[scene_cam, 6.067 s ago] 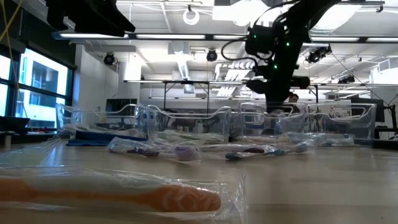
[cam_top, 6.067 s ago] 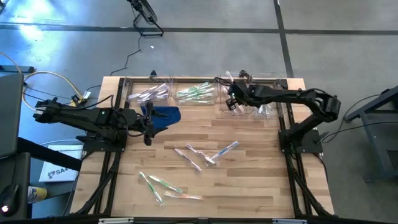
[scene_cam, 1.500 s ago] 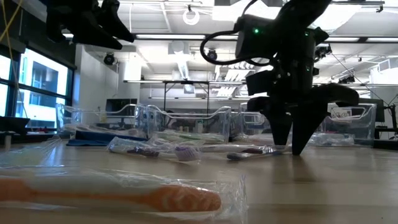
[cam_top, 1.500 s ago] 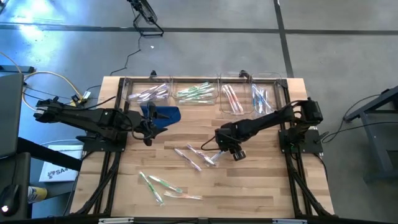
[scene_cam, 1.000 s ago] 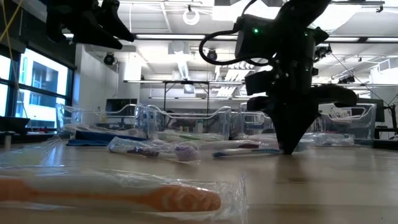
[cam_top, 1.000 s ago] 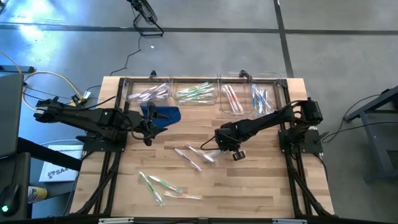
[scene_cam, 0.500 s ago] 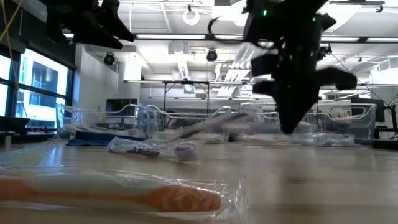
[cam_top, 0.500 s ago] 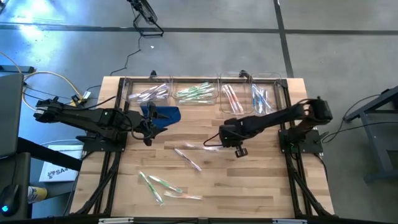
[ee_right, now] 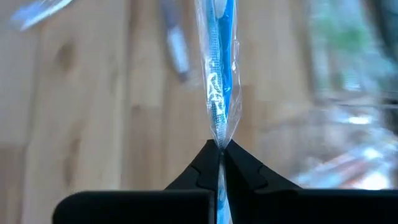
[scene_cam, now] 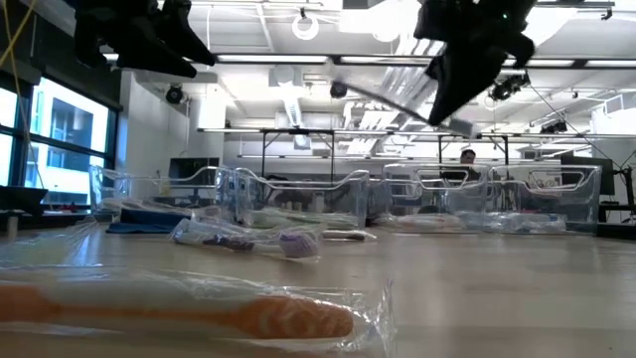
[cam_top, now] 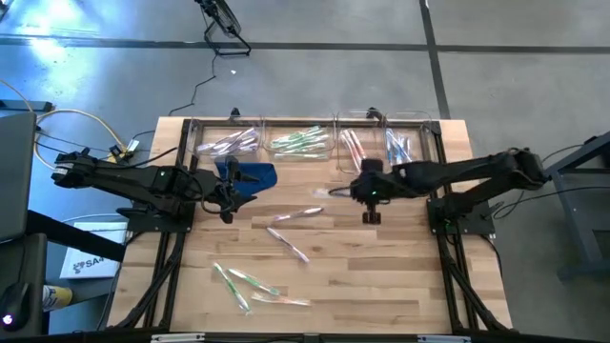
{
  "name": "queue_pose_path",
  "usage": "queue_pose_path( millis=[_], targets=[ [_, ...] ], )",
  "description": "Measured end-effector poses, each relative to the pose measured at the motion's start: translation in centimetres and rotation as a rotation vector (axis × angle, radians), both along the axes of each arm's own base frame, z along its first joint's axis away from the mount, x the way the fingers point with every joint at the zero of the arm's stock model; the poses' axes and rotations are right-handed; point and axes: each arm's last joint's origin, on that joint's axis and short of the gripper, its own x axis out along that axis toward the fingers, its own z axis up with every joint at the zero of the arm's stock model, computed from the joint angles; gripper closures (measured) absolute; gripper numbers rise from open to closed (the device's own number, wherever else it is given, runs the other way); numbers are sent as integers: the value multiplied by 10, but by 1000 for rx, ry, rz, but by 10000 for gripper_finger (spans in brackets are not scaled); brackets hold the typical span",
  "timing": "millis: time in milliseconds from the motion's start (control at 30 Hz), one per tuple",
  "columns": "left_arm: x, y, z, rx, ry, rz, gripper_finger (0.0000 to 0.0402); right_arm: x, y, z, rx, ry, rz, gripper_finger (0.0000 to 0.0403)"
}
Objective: Pick & Place Toothbrushes
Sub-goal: Put the blue toothbrush into the right transparent bin
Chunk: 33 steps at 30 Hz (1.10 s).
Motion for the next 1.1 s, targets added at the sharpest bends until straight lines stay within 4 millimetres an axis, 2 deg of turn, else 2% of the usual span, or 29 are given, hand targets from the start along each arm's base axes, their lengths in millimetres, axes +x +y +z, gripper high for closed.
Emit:
queue_pose_path(
  millis=[200,467,800,1100],
  targets=[
    [0,0,0,0,0,0,160,-22,-12,27,-61,-144,-225,399],
    [0,0,0,0,1,0,160,-48,-33,47,-97,-275,-541,399],
    [0,0,0,0,2,0,160,-71,-67,43,-121,-255,-919,399],
    [0,0,0,0,2,0,160,-79,-96,33,-60,-221,-1160,399]
  ],
)
